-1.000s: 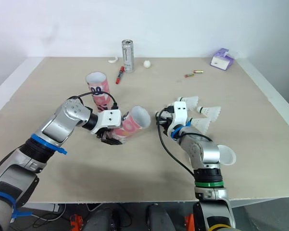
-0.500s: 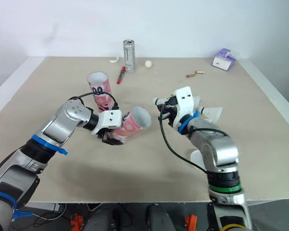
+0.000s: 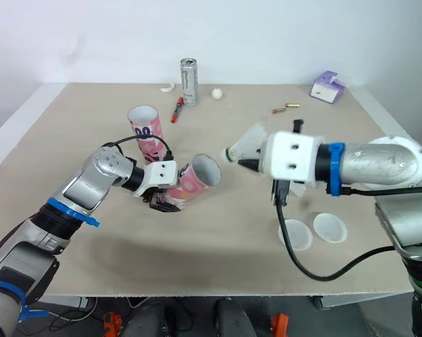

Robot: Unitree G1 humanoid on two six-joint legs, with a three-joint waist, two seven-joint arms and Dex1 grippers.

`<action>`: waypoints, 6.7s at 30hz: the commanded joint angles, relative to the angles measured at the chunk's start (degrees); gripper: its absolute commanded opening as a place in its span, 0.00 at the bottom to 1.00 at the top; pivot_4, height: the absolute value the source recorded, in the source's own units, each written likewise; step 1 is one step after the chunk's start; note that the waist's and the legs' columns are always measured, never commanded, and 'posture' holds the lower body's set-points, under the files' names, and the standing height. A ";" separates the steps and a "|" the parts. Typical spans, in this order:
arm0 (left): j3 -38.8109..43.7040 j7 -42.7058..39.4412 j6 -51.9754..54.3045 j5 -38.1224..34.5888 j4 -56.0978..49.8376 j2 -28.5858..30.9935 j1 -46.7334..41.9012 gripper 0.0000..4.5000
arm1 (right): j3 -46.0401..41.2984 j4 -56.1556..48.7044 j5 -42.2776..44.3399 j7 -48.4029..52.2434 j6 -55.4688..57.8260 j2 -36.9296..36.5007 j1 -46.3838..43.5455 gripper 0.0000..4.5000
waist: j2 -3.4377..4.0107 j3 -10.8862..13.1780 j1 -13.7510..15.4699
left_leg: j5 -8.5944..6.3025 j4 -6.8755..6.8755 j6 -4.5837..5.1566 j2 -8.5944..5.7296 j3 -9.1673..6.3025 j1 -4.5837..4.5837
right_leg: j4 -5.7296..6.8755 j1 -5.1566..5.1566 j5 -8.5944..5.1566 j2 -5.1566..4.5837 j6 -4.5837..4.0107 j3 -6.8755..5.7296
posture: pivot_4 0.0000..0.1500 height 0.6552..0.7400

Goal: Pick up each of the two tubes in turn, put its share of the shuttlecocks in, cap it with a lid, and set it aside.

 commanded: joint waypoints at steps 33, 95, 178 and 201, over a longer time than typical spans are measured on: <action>6.02 1.02 -2.84 -9.57 -0.24 -9.00 4.84 0.78 | -25.47 -0.44 13.54 4.98 22.29 0.89 26.66 0.99 | 0.02 -0.03 1.49 | -0.02 0.02 0.02 -0.15 -0.03 -0.05 | -0.01 0.07 -0.04 -0.21 0.10 0.01 | 1.00 1.00; 7.07 6.62 -27.01 -10.59 13.58 -16.56 11.98 0.78 | -17.26 4.04 18.22 4.62 22.58 -4.81 17.79 0.99 | 0.02 -0.01 1.31 | 0.01 0.05 0.34 -0.06 -0.06 -0.04 | -0.09 0.03 0.16 0.03 0.01 0.12 | 1.00 1.00; -2.38 -2.33 -1.56 -3.21 -2.24 -2.90 4.44 0.78 | -18.94 25.30 14.97 -25.26 31.41 21.86 8.63 0.01 | 0.15 -0.07 -0.28 | 0.02 -0.09 0.36 0.00 0.09 0.06 | -0.04 -0.04 0.22 0.52 0.02 0.98 | 1.00 1.00; -2.26 -1.27 -1.14 -1.27 6.26 -5.09 -2.38 0.78 | -1.49 4.07 -0.41 6.63 -7.65 -1.27 -2.47 0.01 | 0.05 0.05 -0.20 | 0.09 -0.07 0.48 -0.04 0.55 0.17 | -0.05 -0.15 0.18 0.71 -0.14 1.61 | 1.00 1.00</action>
